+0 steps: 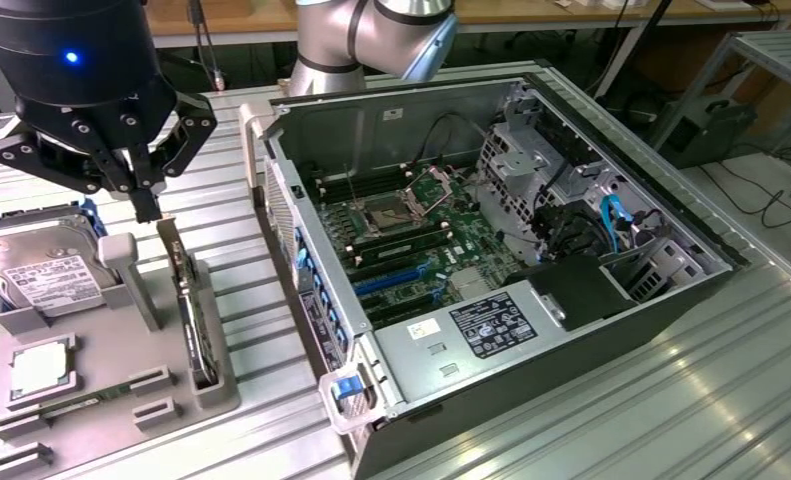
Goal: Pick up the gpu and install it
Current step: 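Pick up the gpu and move the gpu toward the slot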
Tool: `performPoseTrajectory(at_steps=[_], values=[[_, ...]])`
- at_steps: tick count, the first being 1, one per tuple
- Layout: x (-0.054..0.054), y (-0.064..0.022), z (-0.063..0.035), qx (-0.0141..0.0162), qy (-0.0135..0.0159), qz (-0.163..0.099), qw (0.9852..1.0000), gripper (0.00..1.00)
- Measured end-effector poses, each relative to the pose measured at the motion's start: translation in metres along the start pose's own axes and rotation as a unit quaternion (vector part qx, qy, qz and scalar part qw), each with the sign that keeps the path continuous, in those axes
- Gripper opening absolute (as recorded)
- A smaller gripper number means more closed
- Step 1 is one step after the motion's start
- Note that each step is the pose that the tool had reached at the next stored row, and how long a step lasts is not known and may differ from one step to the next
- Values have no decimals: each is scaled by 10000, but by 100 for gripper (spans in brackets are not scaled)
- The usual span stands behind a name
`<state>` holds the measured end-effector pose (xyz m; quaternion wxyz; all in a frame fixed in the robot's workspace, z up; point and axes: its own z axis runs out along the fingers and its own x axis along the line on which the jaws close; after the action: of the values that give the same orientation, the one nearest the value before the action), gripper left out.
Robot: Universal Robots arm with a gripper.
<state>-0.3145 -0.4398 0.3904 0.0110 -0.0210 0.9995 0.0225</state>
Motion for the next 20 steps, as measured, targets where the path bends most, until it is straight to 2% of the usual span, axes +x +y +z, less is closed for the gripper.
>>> performPoseTrajectory(at_steps=[9, 10, 11, 13, 14, 16, 17, 18, 20], values=[[0, 0, 0, 0, 0, 0, 10000, 11], [0, 0, 0, 0, 0, 0, 10000, 17], [0, 0, 0, 0, 0, 0, 10000, 17], [0, 0, 0, 0, 0, 0, 10000, 30], [0, 0, 0, 0, 0, 0, 10000, 30], [0, 0, 1, 0, 0, 4, 10000, 42], [0, -1, 6, 1, -1, 16, 10000, 42], [0, -1, 16, 4, -2, 32, 10000, 48], [1, -2, 57, 8, -2, 45, 10000, 48]])
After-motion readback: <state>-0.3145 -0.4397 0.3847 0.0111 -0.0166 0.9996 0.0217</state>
